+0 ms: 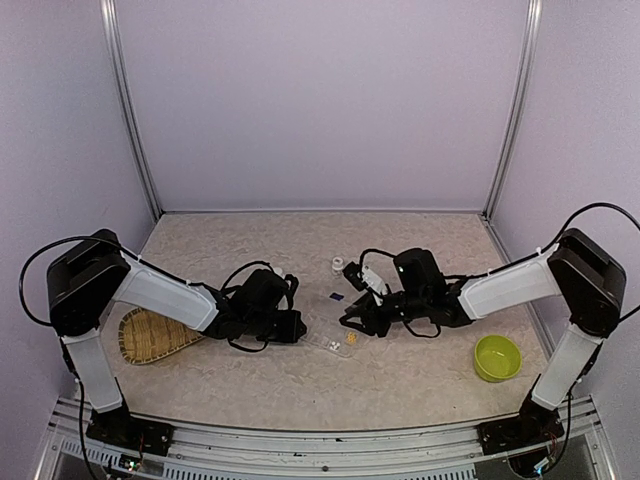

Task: Sort the pills into containers
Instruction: Close the lid of the pill container on the pill container.

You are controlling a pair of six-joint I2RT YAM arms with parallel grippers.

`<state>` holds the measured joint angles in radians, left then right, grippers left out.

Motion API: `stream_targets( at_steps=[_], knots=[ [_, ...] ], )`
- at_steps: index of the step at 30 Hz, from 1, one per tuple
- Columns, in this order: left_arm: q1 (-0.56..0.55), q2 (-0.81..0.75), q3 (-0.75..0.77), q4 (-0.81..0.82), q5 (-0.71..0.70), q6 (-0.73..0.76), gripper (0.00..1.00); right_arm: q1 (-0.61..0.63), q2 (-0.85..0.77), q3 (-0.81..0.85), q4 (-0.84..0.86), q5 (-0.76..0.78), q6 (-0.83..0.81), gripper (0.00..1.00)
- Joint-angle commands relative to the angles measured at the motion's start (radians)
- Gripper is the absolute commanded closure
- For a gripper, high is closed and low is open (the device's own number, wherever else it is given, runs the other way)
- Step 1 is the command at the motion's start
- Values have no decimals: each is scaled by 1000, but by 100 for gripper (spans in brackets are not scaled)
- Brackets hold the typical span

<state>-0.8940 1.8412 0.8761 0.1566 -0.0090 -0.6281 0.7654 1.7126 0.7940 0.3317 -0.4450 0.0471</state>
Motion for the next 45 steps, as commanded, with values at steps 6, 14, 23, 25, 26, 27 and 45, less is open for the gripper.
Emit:
stream_targets(
  at_steps=[6,14,23,25,26,27,45],
  knots=[
    [-6,18,20,-27,-24,2,90,95,-25,-8,-89,189,-129,66],
    [-5,16,23,-33,-30,0,90,126,-30,-10,-107,216,-154,64],
    [1,-6,29,-47,-43,2,90,126,-13,-8,-135,165,-137,52],
    [1,-15,28,-48,-47,2,90,126,-26,-20,-122,158,-132,50],
    [2,-21,28,-45,-49,2,89,127,-36,-25,-117,157,-130,49],
    [1,-30,25,-40,-49,1,89,126,-40,-29,-115,153,-130,48],
    [-3,-134,2,-60,-75,-11,80,136,-76,-61,-68,174,-137,51]
  ],
)
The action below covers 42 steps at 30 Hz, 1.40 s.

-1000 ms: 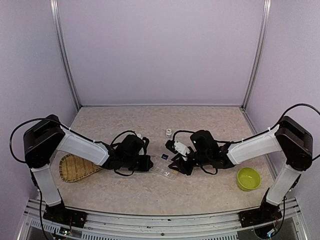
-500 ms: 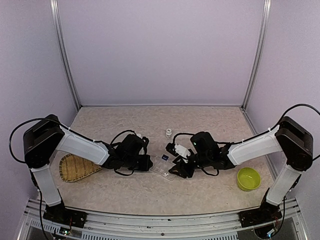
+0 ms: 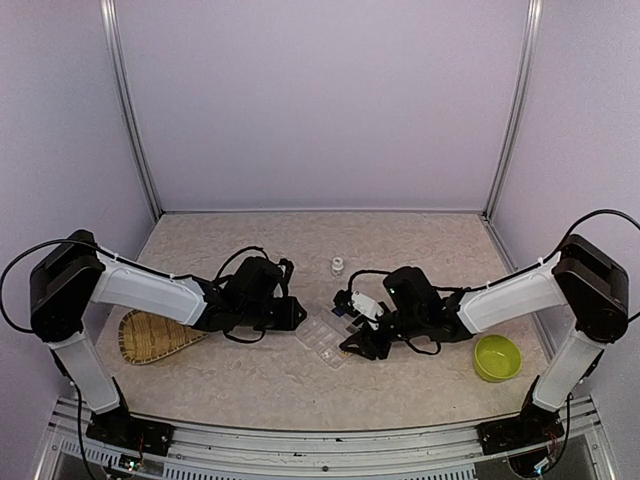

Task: Sort the pills into containers
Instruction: Close the lid of the pill container on the pill container.

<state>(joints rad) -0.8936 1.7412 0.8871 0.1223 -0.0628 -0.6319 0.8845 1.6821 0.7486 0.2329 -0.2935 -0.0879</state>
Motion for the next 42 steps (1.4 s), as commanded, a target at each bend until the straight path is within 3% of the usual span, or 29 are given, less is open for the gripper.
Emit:
stream_targets(
  at_steps=[1,17,29,42],
  knots=[
    [-5,-38,-12,-30,-22,-10,80,21,-50,-18,33,33,-3,52],
    [-12,-176,-77,-110,-97,-43,77,168,-34,-19,28,305,-113,56],
    [-14,-156,-83,-121,-83,-59,74,237,24,24,1,479,-179,62],
    [-29,-157,-133,-121,-85,-108,73,284,41,45,8,543,-234,63]
  ],
)
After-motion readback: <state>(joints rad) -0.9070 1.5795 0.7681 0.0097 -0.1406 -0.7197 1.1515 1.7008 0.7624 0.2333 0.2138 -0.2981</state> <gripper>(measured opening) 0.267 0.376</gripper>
